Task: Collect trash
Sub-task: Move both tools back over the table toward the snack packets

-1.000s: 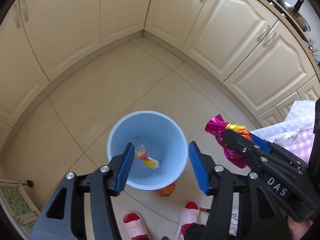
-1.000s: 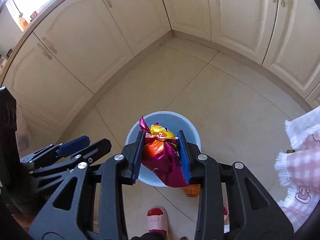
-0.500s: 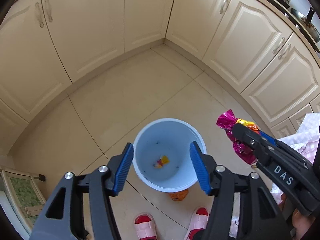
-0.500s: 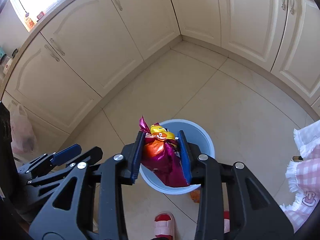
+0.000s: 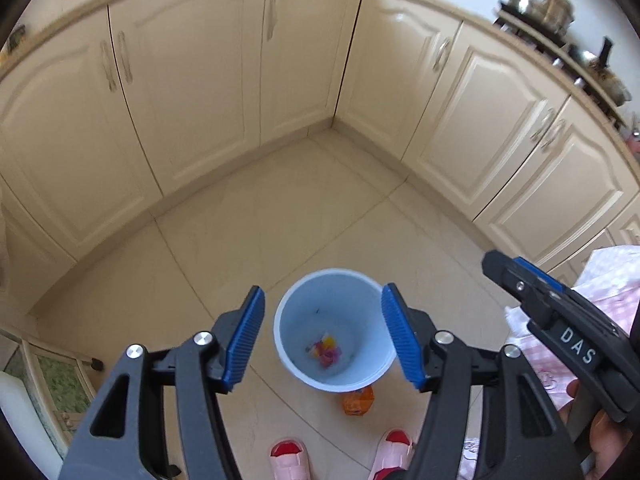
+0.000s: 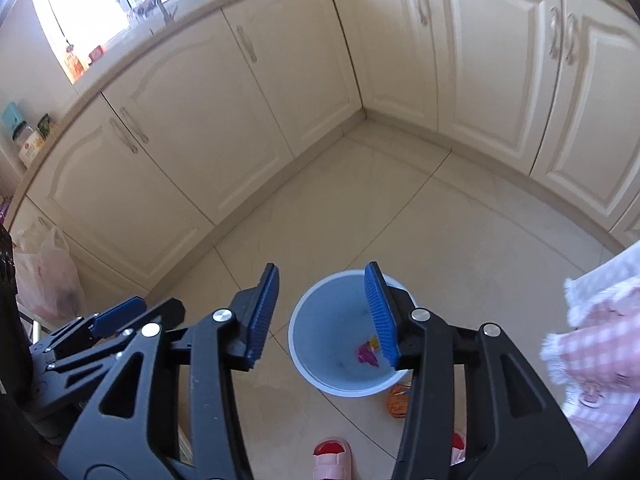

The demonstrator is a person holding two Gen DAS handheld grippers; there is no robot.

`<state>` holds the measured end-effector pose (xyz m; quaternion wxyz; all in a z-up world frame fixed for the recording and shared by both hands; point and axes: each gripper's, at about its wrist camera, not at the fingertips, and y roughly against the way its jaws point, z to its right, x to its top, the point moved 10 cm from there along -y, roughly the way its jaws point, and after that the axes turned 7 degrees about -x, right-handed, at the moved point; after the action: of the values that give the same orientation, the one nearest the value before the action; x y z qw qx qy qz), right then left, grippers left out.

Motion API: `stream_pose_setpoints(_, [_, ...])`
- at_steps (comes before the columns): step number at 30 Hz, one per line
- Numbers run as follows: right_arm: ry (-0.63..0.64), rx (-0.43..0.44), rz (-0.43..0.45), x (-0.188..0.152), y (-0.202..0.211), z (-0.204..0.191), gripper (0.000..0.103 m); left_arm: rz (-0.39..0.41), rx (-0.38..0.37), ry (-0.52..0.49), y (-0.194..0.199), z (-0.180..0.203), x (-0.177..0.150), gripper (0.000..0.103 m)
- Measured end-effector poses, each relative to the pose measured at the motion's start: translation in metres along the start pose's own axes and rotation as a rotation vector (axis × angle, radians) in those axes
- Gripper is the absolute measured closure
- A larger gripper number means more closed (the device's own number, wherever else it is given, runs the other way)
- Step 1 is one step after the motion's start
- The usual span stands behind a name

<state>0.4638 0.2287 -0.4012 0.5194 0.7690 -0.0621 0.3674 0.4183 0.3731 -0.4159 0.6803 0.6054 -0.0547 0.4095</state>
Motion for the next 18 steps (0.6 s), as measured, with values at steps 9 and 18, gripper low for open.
stream_pose_setpoints(9, [0.004, -0.072, 0.255, 0.021, 0.185, 0.031, 0.051, 0.256, -0.077, -0.116, 0.158, 0.087, 0.016, 0.036])
stream_pose_setpoints(18, [-0.083, -0.208, 0.441, -0.014, 0.361, 0.125, 0.043, 0.354, -0.266, -0.290, 0.262, 0.229, -0.024, 0.028])
